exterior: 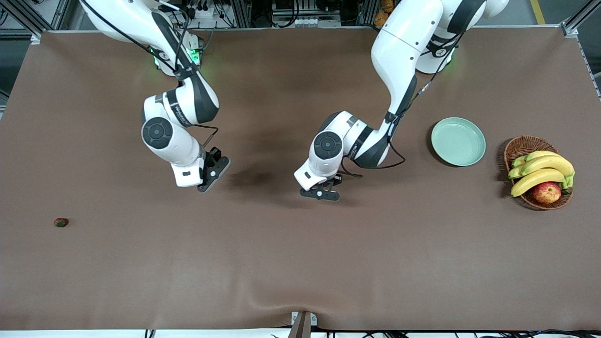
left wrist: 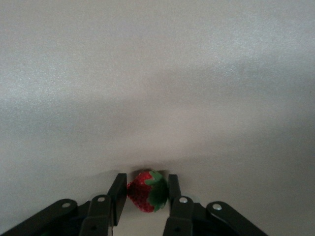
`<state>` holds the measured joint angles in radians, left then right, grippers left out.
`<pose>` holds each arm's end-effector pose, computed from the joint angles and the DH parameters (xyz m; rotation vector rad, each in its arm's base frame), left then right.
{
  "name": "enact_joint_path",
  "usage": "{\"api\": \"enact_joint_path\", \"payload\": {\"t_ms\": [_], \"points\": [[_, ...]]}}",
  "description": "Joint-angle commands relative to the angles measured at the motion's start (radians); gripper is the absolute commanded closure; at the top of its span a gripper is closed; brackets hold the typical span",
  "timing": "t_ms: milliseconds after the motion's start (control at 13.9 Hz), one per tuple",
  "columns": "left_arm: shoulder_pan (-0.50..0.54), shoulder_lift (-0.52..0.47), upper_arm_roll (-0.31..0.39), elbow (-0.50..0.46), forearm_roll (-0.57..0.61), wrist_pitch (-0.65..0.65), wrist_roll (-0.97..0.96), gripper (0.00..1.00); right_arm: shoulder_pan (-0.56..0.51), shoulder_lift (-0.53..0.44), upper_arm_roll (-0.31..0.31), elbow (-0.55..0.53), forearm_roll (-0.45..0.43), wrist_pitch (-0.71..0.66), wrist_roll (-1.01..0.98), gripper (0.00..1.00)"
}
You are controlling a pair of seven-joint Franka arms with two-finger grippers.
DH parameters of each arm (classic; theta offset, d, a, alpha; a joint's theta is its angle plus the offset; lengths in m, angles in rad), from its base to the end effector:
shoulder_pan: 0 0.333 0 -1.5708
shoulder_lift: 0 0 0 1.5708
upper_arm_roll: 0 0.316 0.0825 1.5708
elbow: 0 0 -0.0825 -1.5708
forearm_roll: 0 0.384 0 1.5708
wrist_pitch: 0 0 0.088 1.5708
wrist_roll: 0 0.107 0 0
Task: Collect all strawberries into plate
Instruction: 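Grasp the strawberry with the left gripper while the right gripper grasps another, then carry the strawberry to the plate while the right gripper sets another down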
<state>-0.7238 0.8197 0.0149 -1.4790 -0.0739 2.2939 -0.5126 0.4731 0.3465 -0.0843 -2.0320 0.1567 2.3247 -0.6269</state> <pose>0.5416 -0.4690 0.1871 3.0986 -0.2359 -0.0454 0.5466 0.2282 0.2709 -2.7425 -1.3411 0.0626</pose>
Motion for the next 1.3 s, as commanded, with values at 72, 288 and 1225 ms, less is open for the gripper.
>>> {"api": "enact_joint_path", "payload": {"t_ms": [72, 288, 1225], "points": [[-0.005, 0.001, 0.004, 0.003, -0.010, -0.001, -0.001, 1.00, 0.002, 0.025, -0.003, 0.026, 0.030, -0.005, -0.017, 1.00], [0.006, -0.019, 0.007, 0.009, -0.003, -0.045, -0.004, 1.00, 0.002, 0.025, -0.003, 0.027, 0.030, -0.005, -0.016, 1.00], [0.295, -0.375, 0.011, -0.194, 0.000, -0.223, 0.185, 1.00, 0.199, 0.308, -0.003, 0.359, 0.300, 0.131, -0.008, 1.00]]}}
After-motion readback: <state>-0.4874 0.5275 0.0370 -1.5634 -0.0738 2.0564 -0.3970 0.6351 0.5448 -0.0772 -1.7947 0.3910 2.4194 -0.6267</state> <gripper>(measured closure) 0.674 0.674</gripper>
